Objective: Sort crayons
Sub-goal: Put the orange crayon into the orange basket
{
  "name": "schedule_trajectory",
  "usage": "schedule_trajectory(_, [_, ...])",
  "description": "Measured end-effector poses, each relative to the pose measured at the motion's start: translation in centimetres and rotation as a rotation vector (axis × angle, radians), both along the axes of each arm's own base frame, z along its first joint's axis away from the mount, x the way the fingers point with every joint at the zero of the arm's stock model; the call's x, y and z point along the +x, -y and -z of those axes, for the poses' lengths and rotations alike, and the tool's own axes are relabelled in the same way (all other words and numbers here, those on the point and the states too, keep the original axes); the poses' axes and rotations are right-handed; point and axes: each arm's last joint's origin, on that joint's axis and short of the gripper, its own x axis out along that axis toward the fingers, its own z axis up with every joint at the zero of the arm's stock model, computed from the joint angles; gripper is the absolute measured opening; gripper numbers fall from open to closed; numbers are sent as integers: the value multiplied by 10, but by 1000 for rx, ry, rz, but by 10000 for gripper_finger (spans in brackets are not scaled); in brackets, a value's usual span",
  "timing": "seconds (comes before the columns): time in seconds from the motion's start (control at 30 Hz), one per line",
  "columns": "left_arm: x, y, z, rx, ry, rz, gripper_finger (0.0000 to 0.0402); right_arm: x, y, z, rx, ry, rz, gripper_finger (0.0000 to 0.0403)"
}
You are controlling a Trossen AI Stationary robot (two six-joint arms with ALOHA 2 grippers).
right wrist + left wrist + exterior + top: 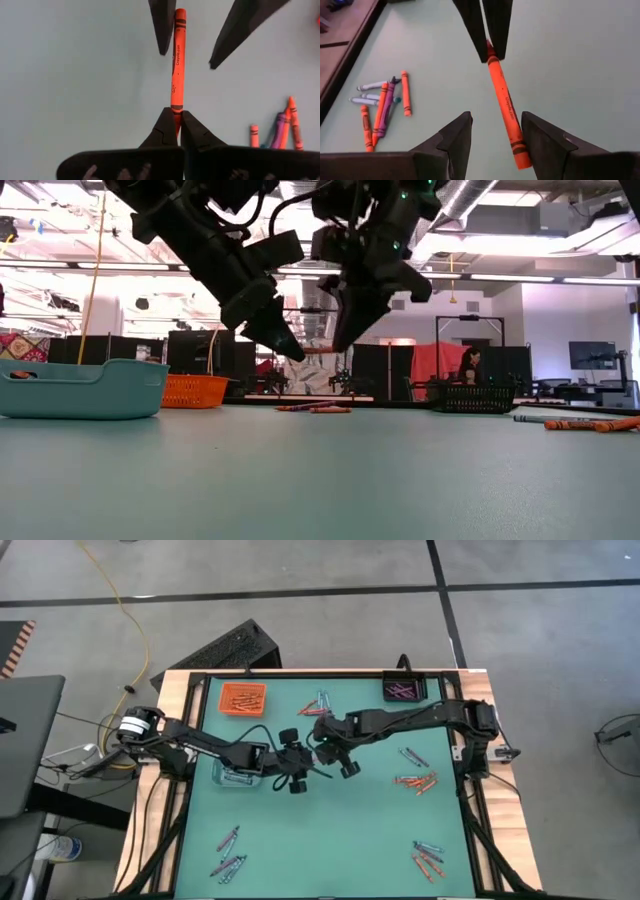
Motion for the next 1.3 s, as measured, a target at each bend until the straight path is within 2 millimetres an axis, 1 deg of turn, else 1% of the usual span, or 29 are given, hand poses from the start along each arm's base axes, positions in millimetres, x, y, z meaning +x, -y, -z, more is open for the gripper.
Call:
schedule_trajectory(0.17, [0,0,0,-20,-1,4,161,3,-10,-12,-11,13,-21,0])
schedule_trajectory(0.27, [0,1,0,-24,1,4,146,4,-14,-15,-13,11,-28,0])
schedule_trajectory(0.37, [0,1,0,-17,0,11,112,3,-14,-17,-6,2,-15,0])
schedule_trajectory(0.53, [3,4,-5,17,3,50,25,0,-14,-16,-10,-30,-2,0])
schedule_trajectory(0.57, [4,5,-7,31,0,56,14,0,-15,-16,-9,-35,0,0])
schedule_trajectory(0.7, [7,7,-12,56,-11,83,7,-2,-15,-15,0,-51,21,10])
schedule_trajectory(0.83, [7,2,-14,66,-58,73,5,-3,-14,-15,-20,-61,76,47])
schedule_trajectory(1.03, [0,-17,-7,62,-174,17,5,-7,-10,-13,-78,-96,160,133])
schedule_trajectory(1.17, [-10,-37,0,94,-302,-68,4,-10,-4,-12,-108,-118,246,187])
schedule_trajectory(1.23, [-17,-50,3,115,-381,-127,4,-13,-3,-12,-123,-142,294,204])
schedule_trajectory(1.3, [-26,-63,5,122,-458,-175,4,-16,-2,-11,-125,-167,332,212])
